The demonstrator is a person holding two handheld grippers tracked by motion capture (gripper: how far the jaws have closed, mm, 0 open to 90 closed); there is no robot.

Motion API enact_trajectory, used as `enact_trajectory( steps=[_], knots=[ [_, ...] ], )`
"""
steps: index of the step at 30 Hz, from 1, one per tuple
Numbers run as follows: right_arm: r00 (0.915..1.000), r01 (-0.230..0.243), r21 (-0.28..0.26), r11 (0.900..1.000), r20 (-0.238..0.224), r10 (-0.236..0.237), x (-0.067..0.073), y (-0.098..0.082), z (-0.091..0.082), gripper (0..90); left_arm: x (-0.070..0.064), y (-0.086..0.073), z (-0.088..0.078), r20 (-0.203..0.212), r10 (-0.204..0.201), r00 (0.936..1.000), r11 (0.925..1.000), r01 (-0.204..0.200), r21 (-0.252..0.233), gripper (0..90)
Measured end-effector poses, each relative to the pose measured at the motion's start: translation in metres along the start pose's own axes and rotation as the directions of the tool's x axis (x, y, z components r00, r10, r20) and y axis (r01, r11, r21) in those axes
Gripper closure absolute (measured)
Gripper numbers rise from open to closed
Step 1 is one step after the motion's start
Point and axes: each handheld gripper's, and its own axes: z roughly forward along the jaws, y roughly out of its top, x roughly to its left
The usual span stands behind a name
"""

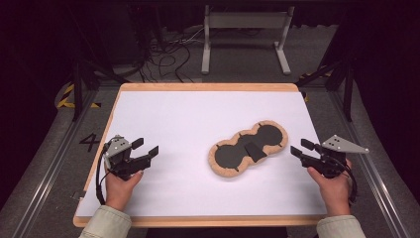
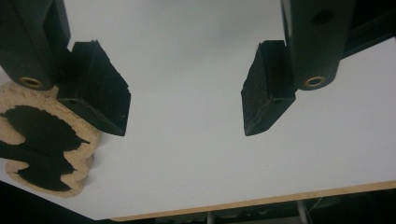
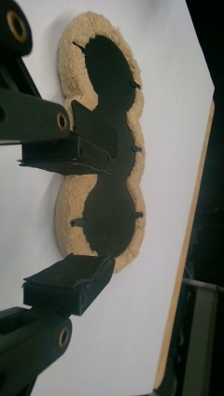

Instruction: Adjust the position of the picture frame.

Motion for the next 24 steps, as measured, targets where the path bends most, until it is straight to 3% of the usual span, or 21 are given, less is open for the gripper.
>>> enact_trajectory(
  steps=[3, 8, 12, 15, 24],
  knots=[
    [1.0000, 0.000, -0.005, 1.000, 0.000, 0.000, -0.001, -0.001, -0.001, 46.5, 0.001, -0.001, 0.001, 0.005, -0.003, 1.0000, 1.0000, 0.003, 0.001, 33.5],
    [0.9999, 0.013, -0.009, 1.000, -0.006, -0.013, -0.001, 0.000, -0.002, 45.2, 0.000, -0.002, -0.002, 0.007, -0.016, 0.9999, 0.9991, 0.016, -0.040, 33.6],
    [0.9993, 0.029, -0.032, 0.999, -0.023, -0.029, 0.002, 0.005, -0.002, 43.5, -0.003, -0.006, -0.003, 0.039, -0.025, 0.9989, 0.9963, 0.028, -0.081, 33.7],
    [0.9990, 0.035, -0.031, 0.999, -0.026, -0.036, 0.004, 0.006, -0.001, 42.6, -0.002, -0.009, 0.000, 0.055, -0.035, 0.9978, 0.9976, 0.039, -0.058, 33.8],
    [0.9986, 0.043, -0.037, 0.998, -0.028, -0.044, 0.003, 0.008, -0.001, 41.9, 0.003, -0.011, -0.001, 0.033, -0.057, 0.9978, 0.9965, 0.059, -0.060, 34.0]
  ],
)
